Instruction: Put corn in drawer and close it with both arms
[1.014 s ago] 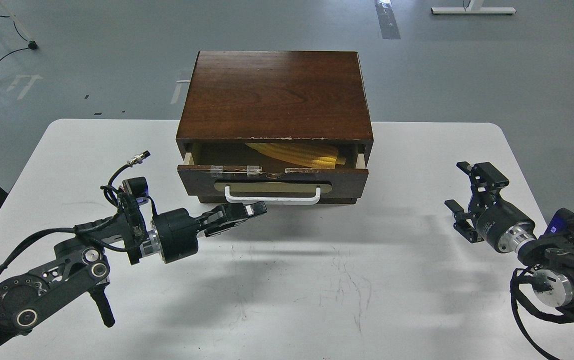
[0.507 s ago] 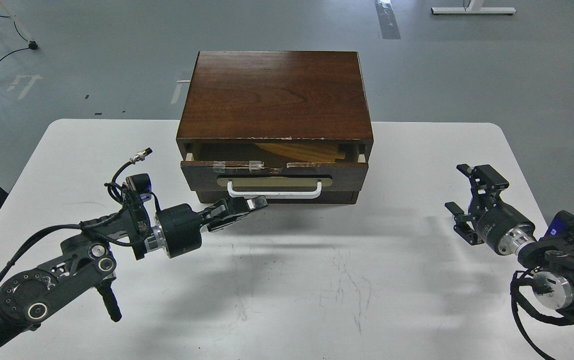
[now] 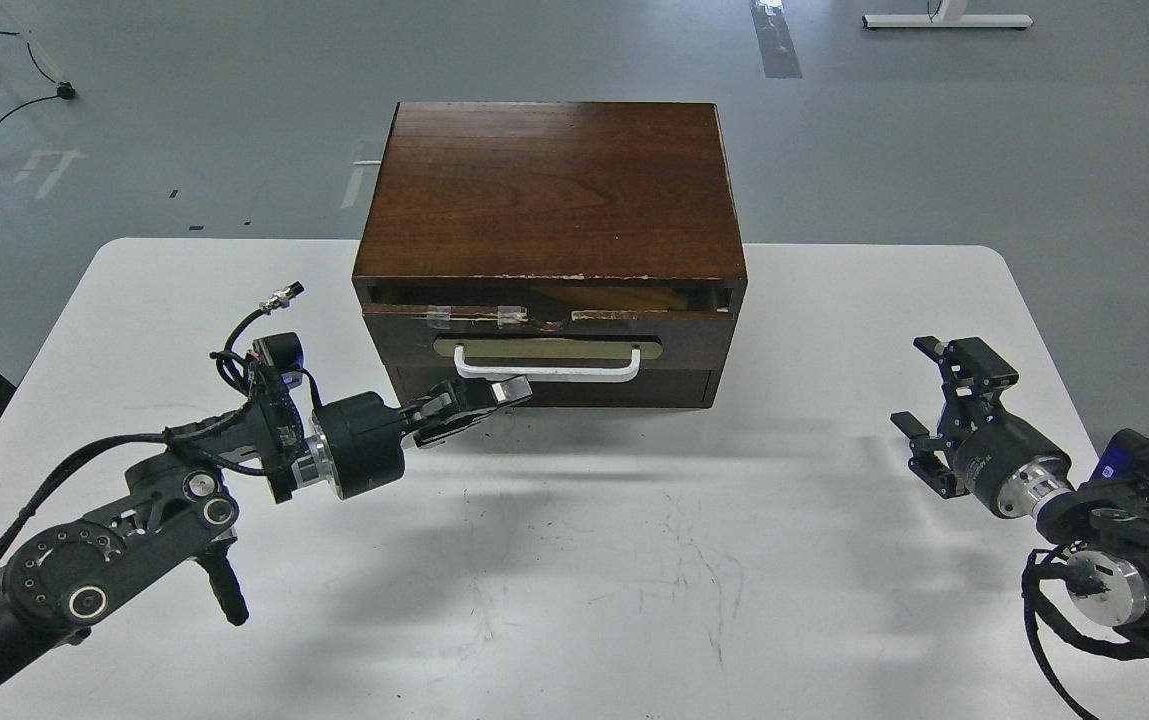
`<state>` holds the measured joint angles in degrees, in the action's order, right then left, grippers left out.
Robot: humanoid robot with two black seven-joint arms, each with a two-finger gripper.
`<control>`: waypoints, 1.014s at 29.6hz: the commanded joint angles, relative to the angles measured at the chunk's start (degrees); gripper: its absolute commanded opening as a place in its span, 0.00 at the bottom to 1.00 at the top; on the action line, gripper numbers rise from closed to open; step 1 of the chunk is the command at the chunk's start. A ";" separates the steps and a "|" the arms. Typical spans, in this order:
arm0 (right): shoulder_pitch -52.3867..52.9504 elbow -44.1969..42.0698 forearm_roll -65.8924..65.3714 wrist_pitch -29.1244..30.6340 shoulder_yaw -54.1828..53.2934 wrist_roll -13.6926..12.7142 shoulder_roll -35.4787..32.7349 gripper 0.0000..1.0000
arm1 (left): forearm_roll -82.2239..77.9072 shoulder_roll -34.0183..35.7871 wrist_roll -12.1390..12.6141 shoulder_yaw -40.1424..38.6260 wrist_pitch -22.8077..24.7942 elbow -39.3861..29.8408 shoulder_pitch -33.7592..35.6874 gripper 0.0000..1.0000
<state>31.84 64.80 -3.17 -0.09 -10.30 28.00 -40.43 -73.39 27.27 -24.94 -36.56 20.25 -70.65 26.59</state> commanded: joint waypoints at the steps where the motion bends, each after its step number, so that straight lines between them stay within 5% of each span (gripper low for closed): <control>1: -0.20 0.07 0.00 0.00 -0.07 0.00 -0.09 0.99 | 0.00 -0.55 -0.02 0.00 -0.04 1.03 0.65 0.00; 21: -0.73 0.07 0.00 -0.44 -0.07 0.00 0.09 0.99 | 2.72 -0.73 -0.11 0.26 -0.30 2.71 2.33 0.00; 30: -0.73 -0.11 0.00 -0.44 -0.51 0.00 0.00 0.99 | 2.63 4.19 -0.72 0.00 6.82 -7.48 -2.15 0.00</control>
<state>31.11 64.86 -3.16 -0.53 -10.39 28.00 -40.43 -70.79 29.51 -25.21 -36.12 26.18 -74.05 26.11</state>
